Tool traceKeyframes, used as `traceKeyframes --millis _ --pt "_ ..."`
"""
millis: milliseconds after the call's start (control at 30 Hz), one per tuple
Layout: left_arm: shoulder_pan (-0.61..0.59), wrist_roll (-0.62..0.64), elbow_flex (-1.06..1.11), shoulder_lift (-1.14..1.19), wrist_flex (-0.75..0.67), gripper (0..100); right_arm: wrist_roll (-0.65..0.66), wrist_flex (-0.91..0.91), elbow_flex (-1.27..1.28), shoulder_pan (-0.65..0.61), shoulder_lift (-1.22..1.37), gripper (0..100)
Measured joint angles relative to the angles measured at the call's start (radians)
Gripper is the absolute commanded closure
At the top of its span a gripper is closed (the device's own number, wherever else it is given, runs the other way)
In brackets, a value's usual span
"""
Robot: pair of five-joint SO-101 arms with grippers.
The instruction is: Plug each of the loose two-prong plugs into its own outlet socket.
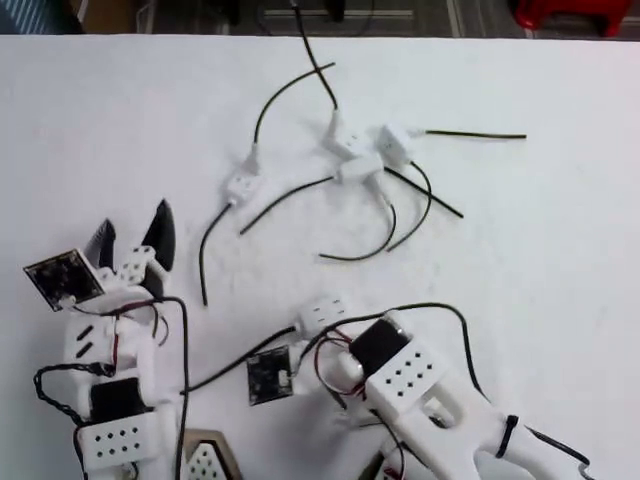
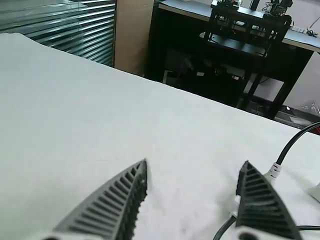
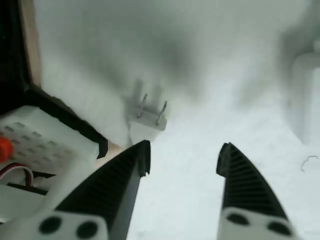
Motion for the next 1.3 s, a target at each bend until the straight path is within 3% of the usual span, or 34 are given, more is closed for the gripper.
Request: traceKeyframes --millis 367,667,800,1000,1300 --pt "0.0 0.0 0.0 0.0 0.0 71 -0.089 -0.006 -0.026 0.029 -0.005 78.3" --pt "0.068 0.0 0.0 0.0 0.0 71 -0.034 0.005 -0.453 0.48 -0.144 78.1" --pt "0.206 0.0 0.0 0.0 0.0 71 0.023 0.069 -0.598 0.68 -0.221 78.1" --pt "0.456 -0.009 -0.003 0.0 0.009 71 0.04 0.216 -0.651 0.858 -0.361 78.0" --pt "0.796 -0.304 -0.137 0.0 0.276 71 0.161 0.233 -0.643 1.224 -0.434 77.9"
